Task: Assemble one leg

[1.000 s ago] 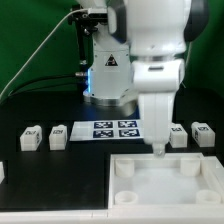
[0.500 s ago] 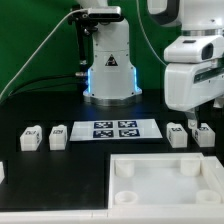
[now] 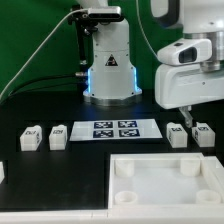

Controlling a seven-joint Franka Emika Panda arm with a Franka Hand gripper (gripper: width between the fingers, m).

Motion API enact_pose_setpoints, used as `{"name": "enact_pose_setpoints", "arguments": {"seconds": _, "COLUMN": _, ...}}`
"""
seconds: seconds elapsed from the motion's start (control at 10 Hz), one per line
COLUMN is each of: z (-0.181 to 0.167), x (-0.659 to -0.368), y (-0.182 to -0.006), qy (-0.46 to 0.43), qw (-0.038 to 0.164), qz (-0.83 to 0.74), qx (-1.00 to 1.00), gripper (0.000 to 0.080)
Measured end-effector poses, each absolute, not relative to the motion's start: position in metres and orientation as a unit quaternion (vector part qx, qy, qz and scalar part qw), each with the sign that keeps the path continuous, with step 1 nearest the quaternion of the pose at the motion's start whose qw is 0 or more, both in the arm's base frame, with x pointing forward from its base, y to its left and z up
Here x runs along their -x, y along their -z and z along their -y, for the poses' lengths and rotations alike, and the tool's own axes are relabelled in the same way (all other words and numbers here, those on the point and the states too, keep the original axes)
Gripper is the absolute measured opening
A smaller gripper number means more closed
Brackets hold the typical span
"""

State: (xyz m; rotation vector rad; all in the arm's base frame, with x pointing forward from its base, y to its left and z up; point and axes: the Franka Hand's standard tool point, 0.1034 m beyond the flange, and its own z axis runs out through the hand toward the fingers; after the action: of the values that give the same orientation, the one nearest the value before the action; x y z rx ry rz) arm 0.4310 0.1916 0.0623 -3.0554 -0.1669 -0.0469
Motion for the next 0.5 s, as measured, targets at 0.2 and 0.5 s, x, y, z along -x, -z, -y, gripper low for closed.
{"name": "enact_pose_setpoints", "arguments": {"seconds": 0.2, "z": -0.187, "x": -0.431, "y": -0.062, "qy": -0.005, "qw": 0.035, "qz": 0.060, "qx": 0.998, "gripper": 0.0649}}
{"name": "enact_pose_setpoints", "arguments": {"seconds": 0.5, "z": -0.183, "x": -0.417, "y": -0.060, "qy": -0.134, "qw": 0.016, "qz": 0.031, "qx": 0.990, "gripper": 0.0649}}
